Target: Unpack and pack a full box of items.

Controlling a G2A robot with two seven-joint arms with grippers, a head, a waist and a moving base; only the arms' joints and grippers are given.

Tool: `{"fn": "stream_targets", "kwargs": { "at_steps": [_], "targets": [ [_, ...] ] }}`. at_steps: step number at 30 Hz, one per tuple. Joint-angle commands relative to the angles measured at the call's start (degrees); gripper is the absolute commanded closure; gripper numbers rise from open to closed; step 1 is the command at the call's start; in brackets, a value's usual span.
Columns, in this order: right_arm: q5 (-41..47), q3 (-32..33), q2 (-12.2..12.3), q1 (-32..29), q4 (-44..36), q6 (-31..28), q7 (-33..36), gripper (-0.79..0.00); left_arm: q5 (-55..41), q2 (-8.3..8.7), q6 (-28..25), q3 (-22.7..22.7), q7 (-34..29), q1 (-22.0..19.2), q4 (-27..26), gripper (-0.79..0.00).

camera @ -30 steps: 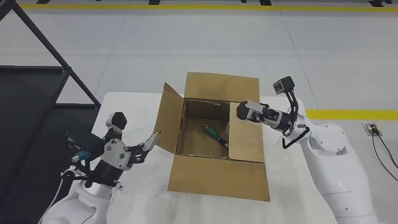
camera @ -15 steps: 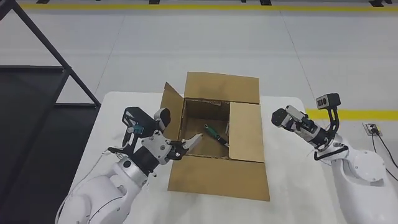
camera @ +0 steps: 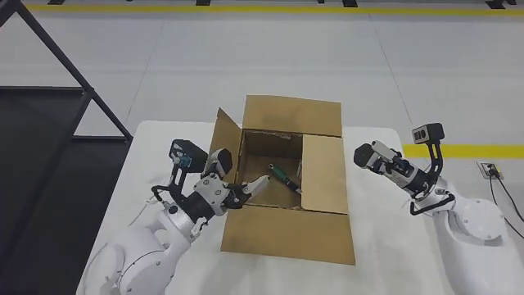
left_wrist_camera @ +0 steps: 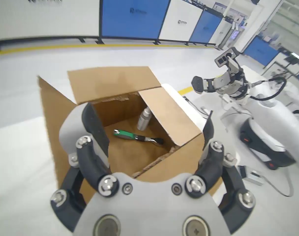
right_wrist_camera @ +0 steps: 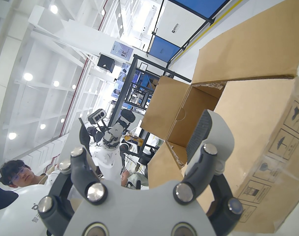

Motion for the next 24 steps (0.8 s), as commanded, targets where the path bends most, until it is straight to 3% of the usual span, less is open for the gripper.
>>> {"fn": "stream_targets", "kwargs": {
  "at_steps": [1, 7, 15, 24],
  "targets": [
    [0.45, 0.20, 0.24, -0.13, -0.07, -0.60, 1.95, -0.785, -5.04, -0.19, 1.84, 1.76, -3.62, -2.32, 1.80, -0.785],
    [1.79, 3.45, 1.45, -2.05, 0.22, -2.02, 8.13, -0.785, -14.42, -1.39, 10.04, 8.86, -10.54, -11.35, 11.15, -0.785],
    [3.62, 7.86, 2.86, -5.72, -0.18, -2.99, 11.71, -0.785, -21.05, -3.75, 19.05, 18.15, -13.19, -22.36, 26.23, -0.785],
    [5.64, 9.90, 3.77, -8.67, -1.23, -4.18, 11.86, -0.785, -26.96, -6.67, 18.55, 25.07, -10.08, -30.18, 40.86, -0.785]
  ]
}}
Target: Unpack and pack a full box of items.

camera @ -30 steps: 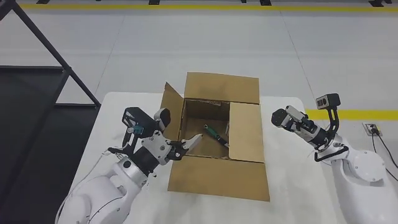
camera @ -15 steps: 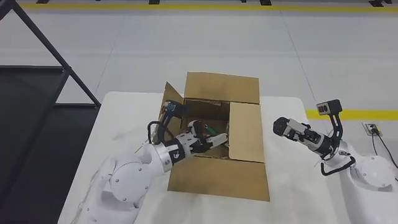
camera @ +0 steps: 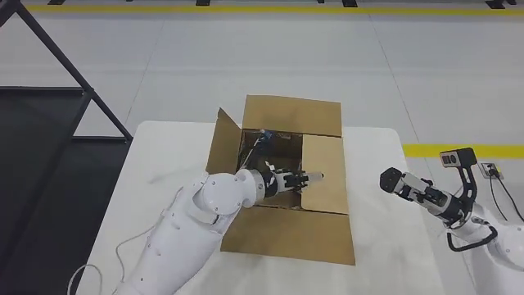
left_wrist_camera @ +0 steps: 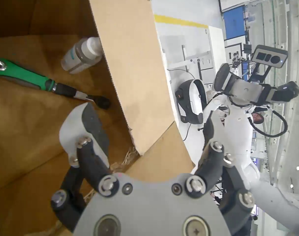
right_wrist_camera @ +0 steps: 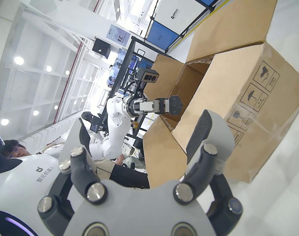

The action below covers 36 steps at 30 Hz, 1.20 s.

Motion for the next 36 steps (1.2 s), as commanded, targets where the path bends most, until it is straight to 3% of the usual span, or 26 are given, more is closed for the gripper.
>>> {"fn": "stream_targets", "kwargs": {
  "at_steps": [1, 9, 16, 20, 29, 36],
  "targets": [
    [0.27, 0.10, 0.16, -0.31, -0.16, -0.07, -0.02, -0.785, -1.28, -0.65, -0.65, 1.24, 0.95, -1.37, 3.21, -0.785],
    [0.55, 0.01, 0.78, -1.75, -1.92, -0.21, 0.05, -0.785, -5.87, -2.87, -4.51, 4.15, 4.18, -5.33, 10.51, -0.785],
    [0.80, -0.16, 1.26, -2.85, -3.98, -0.18, -0.52, -0.785, -9.15, -3.76, -8.17, 3.72, 6.49, -6.28, 12.93, -0.785],
    [0.64, -0.57, 1.49, -3.42, -5.49, -0.39, -0.83, -0.785, -9.22, -3.42, -9.08, 2.12, 6.91, -5.24, 10.04, -0.785],
    [0.48, -1.03, 2.06, -4.99, -8.99, 0.29, -1.21, -0.785, -8.12, -2.55, -9.34, -0.46, 8.09, -0.85, -2.23, -0.785],
    [5.47, 0.70, 2.60, -8.39, -11.99, -1.21, 2.26, -0.785, -9.23, -3.86, -11.69, 2.85, 11.03, -1.71, -2.86, -0.785]
  ]
}}
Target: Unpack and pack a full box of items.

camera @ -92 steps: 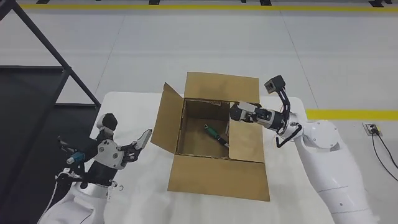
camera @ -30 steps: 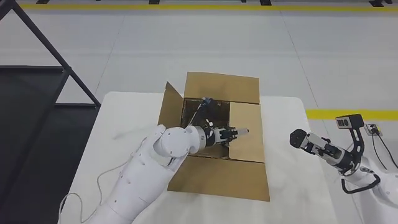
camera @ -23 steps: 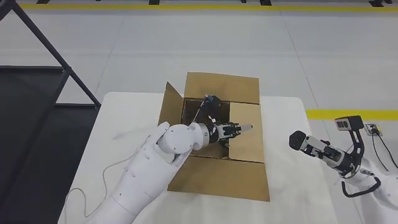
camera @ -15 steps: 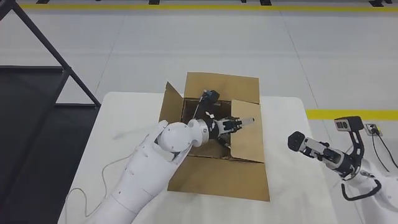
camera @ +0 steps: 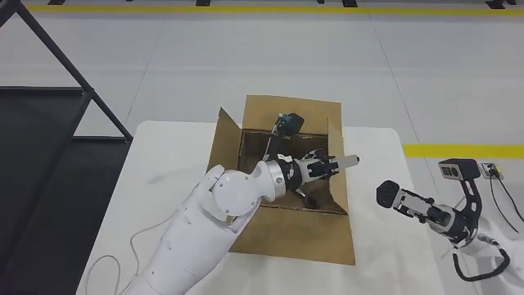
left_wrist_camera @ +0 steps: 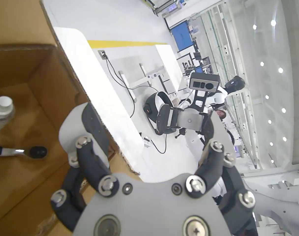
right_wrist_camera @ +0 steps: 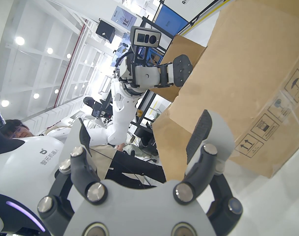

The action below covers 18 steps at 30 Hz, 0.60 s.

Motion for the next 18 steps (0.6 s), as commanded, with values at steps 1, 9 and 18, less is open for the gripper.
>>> {"fn": "stream_targets", "kwargs": {
  "at_steps": [1, 9, 18],
  "targets": [
    [1.90, 0.69, 0.15, -1.44, -1.25, -0.50, 1.38, -0.785, -0.49, -0.44, -1.42, 1.09, 1.05, -0.21, 0.49, -0.785],
    [4.64, 2.43, 0.37, -7.03, -7.52, -2.97, 0.70, -0.785, -2.01, -2.38, -4.98, 4.86, 5.20, -1.40, 3.79, -0.785],
    [1.37, 2.25, 0.50, -10.28, -12.43, -2.57, -3.32, -0.785, -4.77, -5.13, -8.24, 8.76, 7.90, -4.04, 10.74, -0.785]
  ]
}}
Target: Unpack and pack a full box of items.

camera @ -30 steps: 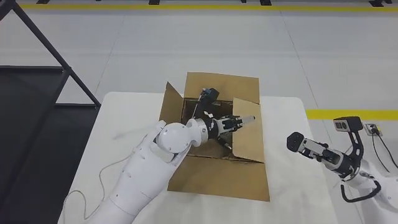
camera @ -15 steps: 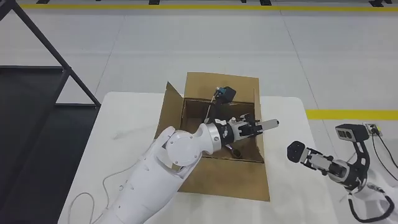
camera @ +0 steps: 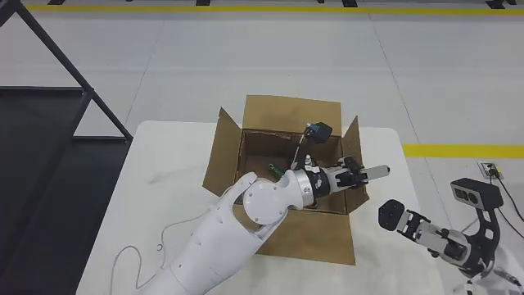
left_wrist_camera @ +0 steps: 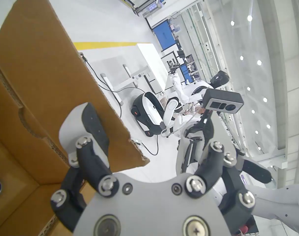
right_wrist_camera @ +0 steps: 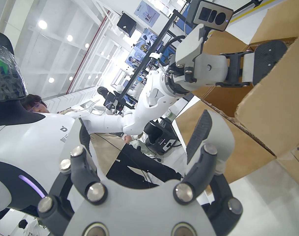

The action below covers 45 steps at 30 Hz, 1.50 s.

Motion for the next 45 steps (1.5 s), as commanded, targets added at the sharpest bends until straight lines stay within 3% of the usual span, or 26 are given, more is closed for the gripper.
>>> {"fn": "stream_targets", "kwargs": {
  "at_steps": [1, 7, 19, 28, 35, 45],
  "targets": [
    [-2.85, -0.40, 0.06, -0.42, -0.82, 1.47, -1.49, -0.785, -0.61, -0.59, -0.66, 0.51, 0.16, -0.97, 1.86, -0.785],
    [-9.86, -2.63, 0.13, 0.14, 0.77, 3.56, -6.40, -0.785, -2.98, -2.34, -2.34, 1.64, 0.04, -3.51, 6.10, -0.785],
    [-12.04, -3.67, 0.19, -2.12, -0.87, 0.93, -11.29, -0.785, -3.54, -4.60, -3.89, 2.50, -1.18, -6.09, 11.71, -0.785],
    [-16.44, -3.56, 0.39, 0.21, 2.06, 5.57, -17.39, -0.785, -2.30, -4.42, -4.87, -0.35, -0.44, -4.49, 10.09, -0.785],
    [-15.97, -4.19, 0.54, 4.04, 5.36, 8.90, -20.12, -0.785, 5.73, -1.40, -4.97, -6.93, 1.39, 3.40, -0.12, -0.785],
    [-14.28, -4.87, 0.86, 7.53, 10.47, 9.91, -19.33, -0.785, 16.89, 4.22, -1.44, -26.22, 3.48, 23.43, -25.98, -0.785]
  ]
}}
